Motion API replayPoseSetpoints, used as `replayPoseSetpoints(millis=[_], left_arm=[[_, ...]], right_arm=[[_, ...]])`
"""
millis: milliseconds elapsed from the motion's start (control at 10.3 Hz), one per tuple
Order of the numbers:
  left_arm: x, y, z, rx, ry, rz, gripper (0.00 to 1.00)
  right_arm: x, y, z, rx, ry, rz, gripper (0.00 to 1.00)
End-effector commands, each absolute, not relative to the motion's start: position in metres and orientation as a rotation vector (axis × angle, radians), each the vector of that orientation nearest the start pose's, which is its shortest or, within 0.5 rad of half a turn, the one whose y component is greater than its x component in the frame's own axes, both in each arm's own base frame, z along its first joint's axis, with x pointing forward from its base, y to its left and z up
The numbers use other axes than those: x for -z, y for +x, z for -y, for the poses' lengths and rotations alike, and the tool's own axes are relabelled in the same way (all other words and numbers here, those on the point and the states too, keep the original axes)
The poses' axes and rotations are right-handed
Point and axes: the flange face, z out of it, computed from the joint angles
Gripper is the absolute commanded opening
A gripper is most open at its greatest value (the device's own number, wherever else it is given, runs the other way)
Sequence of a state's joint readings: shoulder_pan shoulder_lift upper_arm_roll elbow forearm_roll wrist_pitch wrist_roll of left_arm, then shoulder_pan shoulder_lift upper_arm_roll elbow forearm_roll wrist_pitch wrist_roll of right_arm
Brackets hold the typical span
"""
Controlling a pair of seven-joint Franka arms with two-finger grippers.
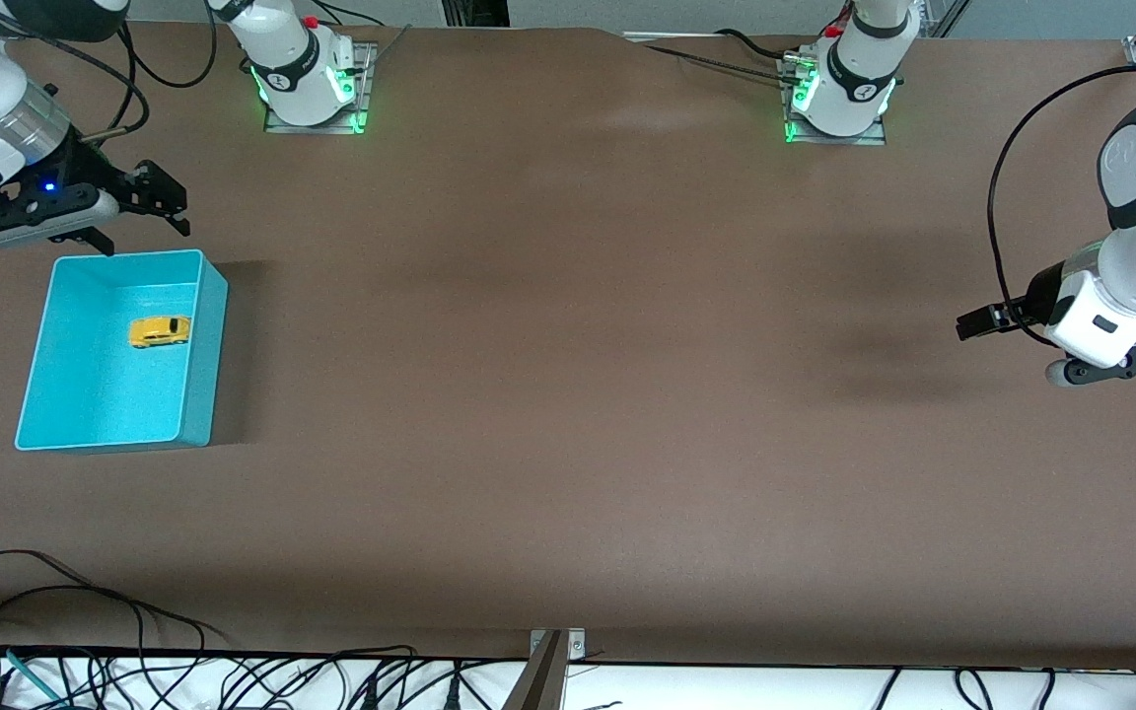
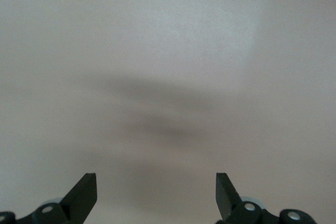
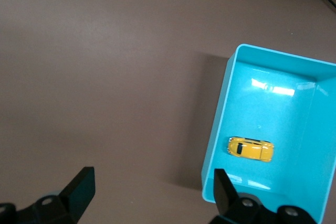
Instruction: Wind up and store yellow beetle car
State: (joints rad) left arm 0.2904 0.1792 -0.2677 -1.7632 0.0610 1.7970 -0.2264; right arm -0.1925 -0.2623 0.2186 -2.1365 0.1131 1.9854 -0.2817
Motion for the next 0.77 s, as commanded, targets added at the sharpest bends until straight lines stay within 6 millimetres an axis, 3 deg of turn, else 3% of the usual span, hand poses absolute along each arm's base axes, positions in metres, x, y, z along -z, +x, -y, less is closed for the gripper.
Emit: replayPoseSetpoints(millis=[0, 194, 290, 677], left_arm=[[-0.456, 0.596, -0.027, -0.219, -3.073, 0.338, 1.00], [-0.456, 0.596, -0.027, -0.219, -3.073, 0.338, 1.00], [-0.456, 0.596, -0.027, -0.218, -3.072, 0.341, 1.00], [-0.456, 0.596, -0.027, -0.218, -3.072, 0.341, 1.00]], right_arm=[[-0.552, 0.496, -0.052, 0.144, -3.075, 0.295, 1.00], [-0.588, 0.540, -0.047, 0.085, -3.079, 0.262, 1.00], [-0.593, 0.547, -0.044, 0.072, -3.076, 0.255, 1.00], [-0.595, 0.542, -0.048, 0.017, -3.112, 0.131, 1.00]])
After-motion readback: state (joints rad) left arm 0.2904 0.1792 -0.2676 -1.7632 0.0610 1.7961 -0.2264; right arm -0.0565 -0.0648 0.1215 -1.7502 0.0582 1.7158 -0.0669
